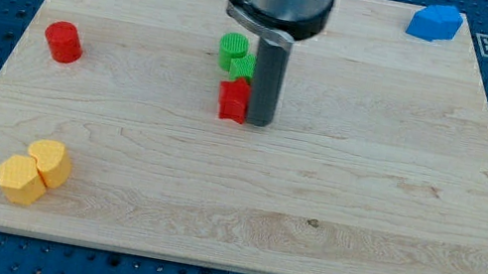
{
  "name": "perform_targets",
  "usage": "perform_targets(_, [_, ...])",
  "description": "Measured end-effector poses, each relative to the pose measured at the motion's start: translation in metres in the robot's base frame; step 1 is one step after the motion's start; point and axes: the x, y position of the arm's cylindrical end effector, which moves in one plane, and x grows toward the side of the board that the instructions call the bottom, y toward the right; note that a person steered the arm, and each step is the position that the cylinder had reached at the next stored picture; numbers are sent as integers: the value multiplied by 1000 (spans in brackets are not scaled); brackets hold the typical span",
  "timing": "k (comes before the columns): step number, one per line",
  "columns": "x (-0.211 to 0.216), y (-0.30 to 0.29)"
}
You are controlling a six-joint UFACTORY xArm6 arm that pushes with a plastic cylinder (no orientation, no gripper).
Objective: Slide the red star to the red circle
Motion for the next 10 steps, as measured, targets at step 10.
perform_targets(10, [-103,-167])
